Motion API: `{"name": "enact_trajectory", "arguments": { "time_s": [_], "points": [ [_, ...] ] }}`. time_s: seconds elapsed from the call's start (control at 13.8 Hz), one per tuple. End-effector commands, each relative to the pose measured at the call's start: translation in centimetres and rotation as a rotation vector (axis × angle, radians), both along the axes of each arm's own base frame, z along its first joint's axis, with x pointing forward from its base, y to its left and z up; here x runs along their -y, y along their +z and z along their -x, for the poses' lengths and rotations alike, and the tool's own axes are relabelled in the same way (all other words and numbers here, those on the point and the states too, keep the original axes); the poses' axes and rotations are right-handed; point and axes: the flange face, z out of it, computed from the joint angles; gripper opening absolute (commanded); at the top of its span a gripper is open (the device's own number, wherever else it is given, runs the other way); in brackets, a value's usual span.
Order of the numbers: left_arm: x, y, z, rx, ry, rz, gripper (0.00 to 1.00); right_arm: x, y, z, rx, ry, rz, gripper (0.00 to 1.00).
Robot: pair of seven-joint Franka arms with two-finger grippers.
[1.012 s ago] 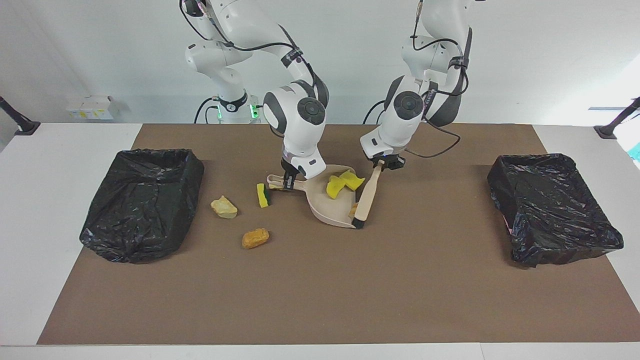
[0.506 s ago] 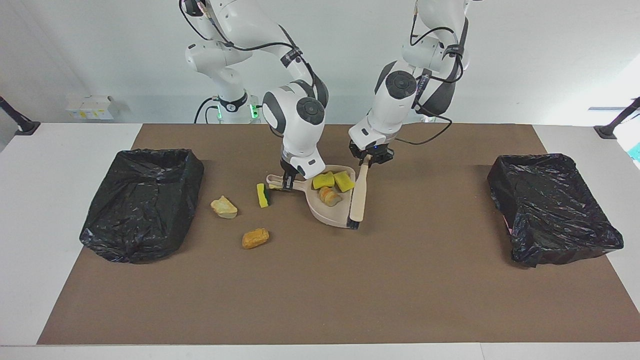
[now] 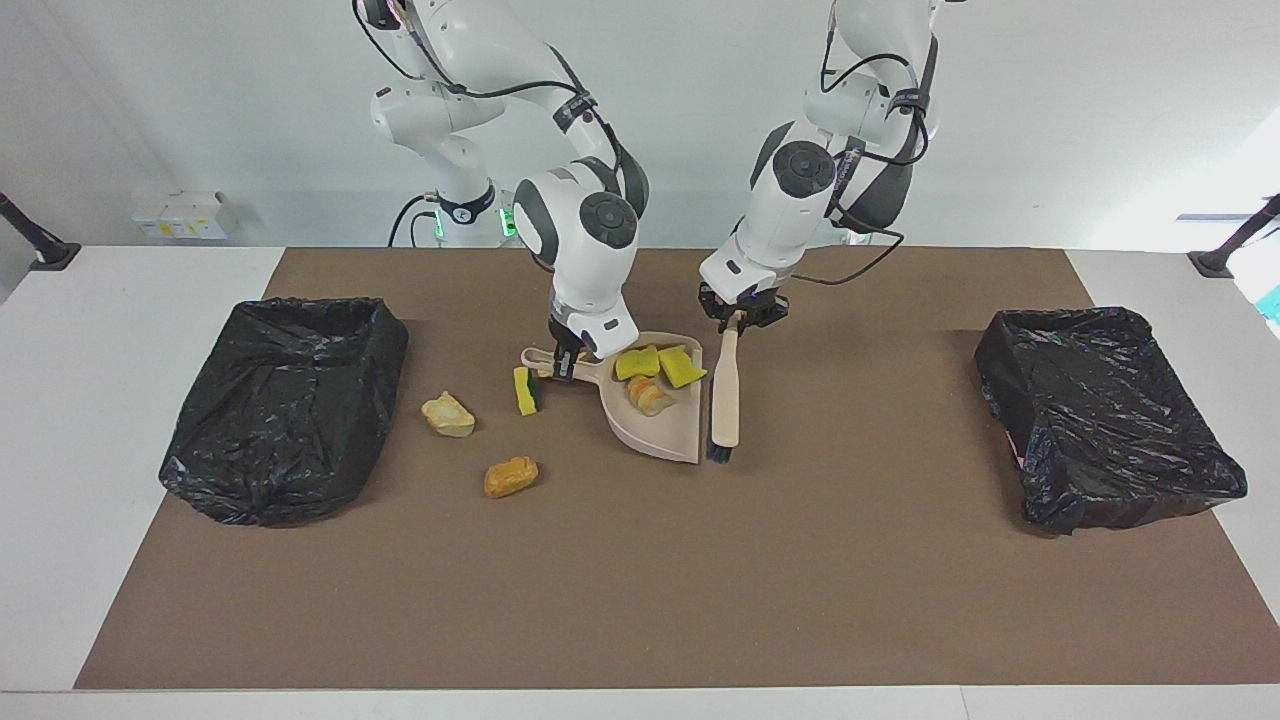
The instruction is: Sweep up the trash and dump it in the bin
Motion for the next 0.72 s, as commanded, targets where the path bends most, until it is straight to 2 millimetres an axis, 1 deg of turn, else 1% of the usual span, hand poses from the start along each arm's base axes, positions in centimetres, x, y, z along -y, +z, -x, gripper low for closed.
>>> {"name": "enact_trajectory", "arguments": {
  "time_s": [0.0,0.07,0.14,0.22,0.29,0.36,0.51,0.65],
  "points": [
    [-0.9,-0.1,3.3,-0.028,0.037,-0.027,0.0,2.7,3.5,-1.3,-0.026,0.037,-0.037,0.0],
    [-0.6,-0.6,5.2,-0.028,0.024,-0.033,0.0,4.2,4.2,-1.8,-0.043,0.056,-0.052,0.0],
    [-0.1,-1.2,7.4,-0.019,0.007,-0.033,0.0,6.1,5.0,-2.2,-0.051,0.072,-0.065,0.0],
    [-0.2,-1.9,9.6,0.005,-0.001,-0.027,0.0,7.7,5.8,-2.4,-0.063,0.091,-0.071,0.0],
    [0.0,-2.5,12.2,0.034,-0.013,-0.017,0.0,9.7,6.9,-2.7,-0.074,0.115,-0.076,0.0],
    [0.3,-2.9,14.3,0.047,-0.02,-0.014,0.0,11.4,7.7,-3.0,-0.083,0.136,-0.08,0.0],
    [1.6,-2.9,17.9,0.044,-0.012,-0.03,0.0,15.2,9.5,-3.5,-0.104,0.17,-0.089,0.0],
    [3.0,-2.9,21.2,0.046,-0.007,-0.043,0.0,19.4,10.8,-3.5,-0.112,0.193,-0.101,0.0]
  ]
}}
